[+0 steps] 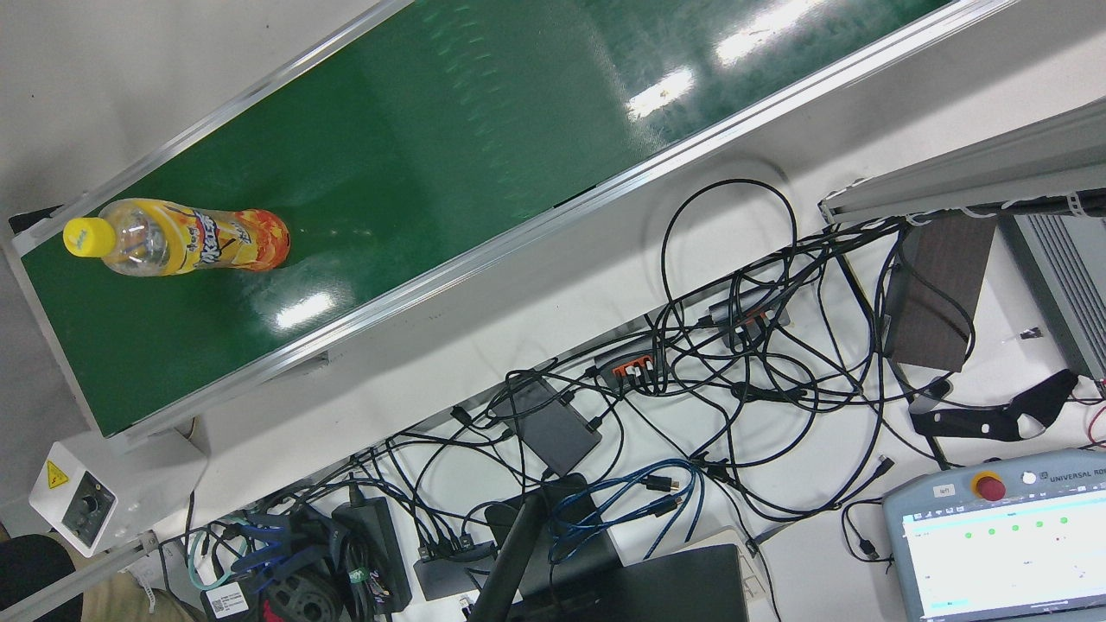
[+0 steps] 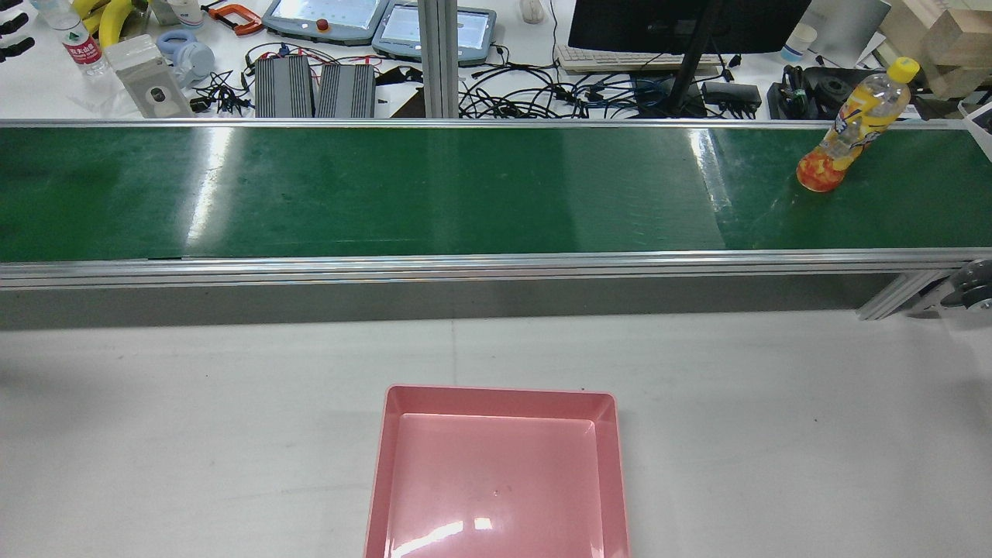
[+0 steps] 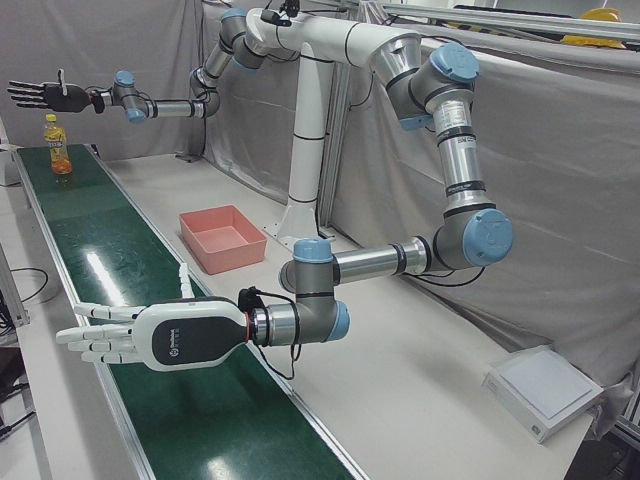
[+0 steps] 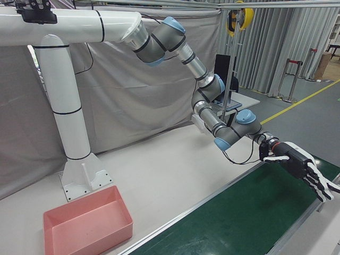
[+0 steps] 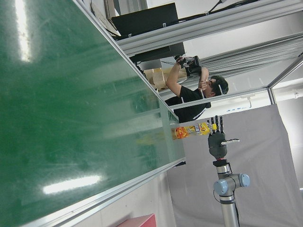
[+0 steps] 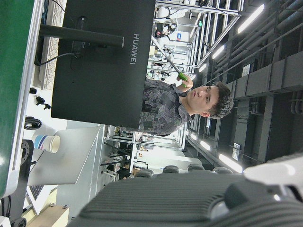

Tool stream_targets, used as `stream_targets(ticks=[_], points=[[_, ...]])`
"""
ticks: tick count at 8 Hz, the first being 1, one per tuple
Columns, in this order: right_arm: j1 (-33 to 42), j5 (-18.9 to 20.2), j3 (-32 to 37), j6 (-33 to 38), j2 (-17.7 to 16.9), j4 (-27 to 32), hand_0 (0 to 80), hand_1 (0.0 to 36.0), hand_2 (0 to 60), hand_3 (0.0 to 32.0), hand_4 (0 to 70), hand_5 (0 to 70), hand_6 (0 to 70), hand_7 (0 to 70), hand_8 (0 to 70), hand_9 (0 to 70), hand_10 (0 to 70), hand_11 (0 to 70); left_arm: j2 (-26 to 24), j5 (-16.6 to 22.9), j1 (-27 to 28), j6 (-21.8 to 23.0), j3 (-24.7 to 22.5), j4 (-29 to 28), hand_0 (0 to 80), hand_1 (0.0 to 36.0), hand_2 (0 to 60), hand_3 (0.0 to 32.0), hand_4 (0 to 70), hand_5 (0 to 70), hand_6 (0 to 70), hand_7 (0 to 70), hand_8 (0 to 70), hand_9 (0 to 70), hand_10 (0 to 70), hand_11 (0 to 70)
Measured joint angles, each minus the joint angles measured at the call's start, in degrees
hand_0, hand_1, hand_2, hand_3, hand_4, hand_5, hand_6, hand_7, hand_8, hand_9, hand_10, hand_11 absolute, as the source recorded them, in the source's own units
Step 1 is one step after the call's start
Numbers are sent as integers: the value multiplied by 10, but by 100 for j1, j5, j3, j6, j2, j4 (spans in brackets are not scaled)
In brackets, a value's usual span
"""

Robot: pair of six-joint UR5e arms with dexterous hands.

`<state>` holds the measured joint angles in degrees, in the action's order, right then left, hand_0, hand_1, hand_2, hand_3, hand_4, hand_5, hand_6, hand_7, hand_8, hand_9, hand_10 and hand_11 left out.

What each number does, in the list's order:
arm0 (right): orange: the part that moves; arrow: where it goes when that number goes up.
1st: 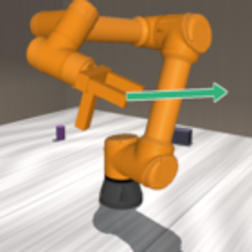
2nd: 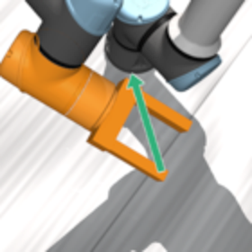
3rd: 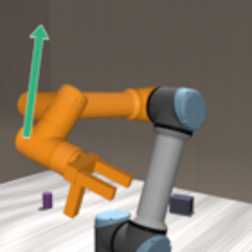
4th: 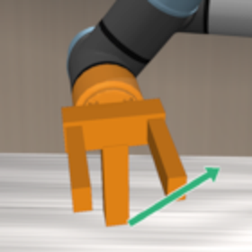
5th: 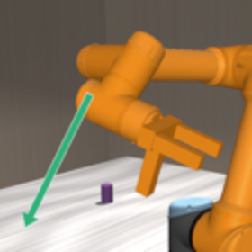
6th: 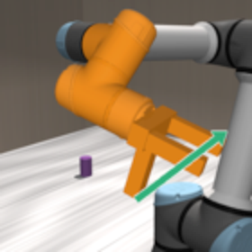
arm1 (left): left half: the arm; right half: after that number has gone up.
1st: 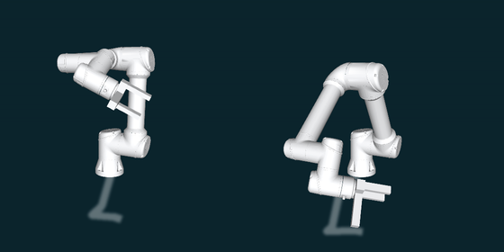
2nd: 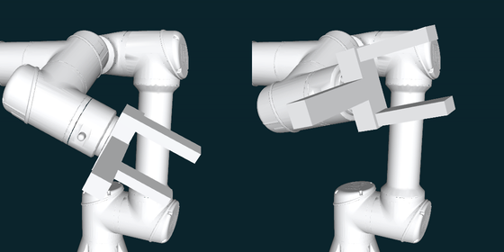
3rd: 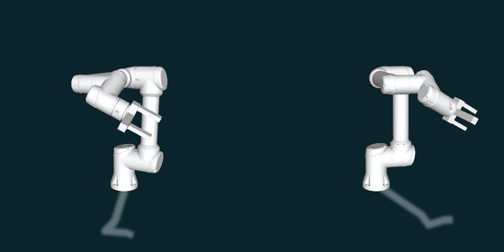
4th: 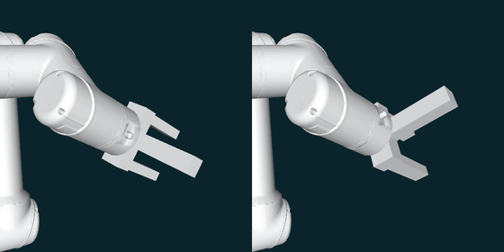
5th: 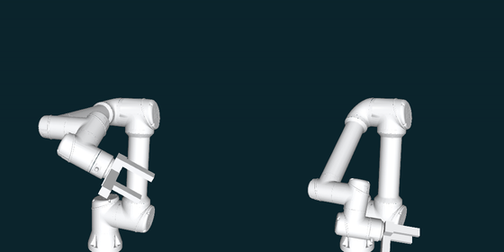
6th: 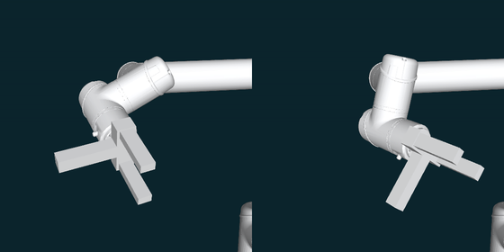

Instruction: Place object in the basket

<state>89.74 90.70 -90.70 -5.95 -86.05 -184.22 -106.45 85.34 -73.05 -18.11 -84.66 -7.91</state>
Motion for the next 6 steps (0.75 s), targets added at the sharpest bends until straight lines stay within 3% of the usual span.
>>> stream_targets(ticks=[6], points=[[0,0,0,-2,-3,0,0,0,0,0,0,0,0,0,0,0,0,0,1,3,-12,-4,-34,6,500,100,0,0,183,129,0,0,68,112,74,120]])
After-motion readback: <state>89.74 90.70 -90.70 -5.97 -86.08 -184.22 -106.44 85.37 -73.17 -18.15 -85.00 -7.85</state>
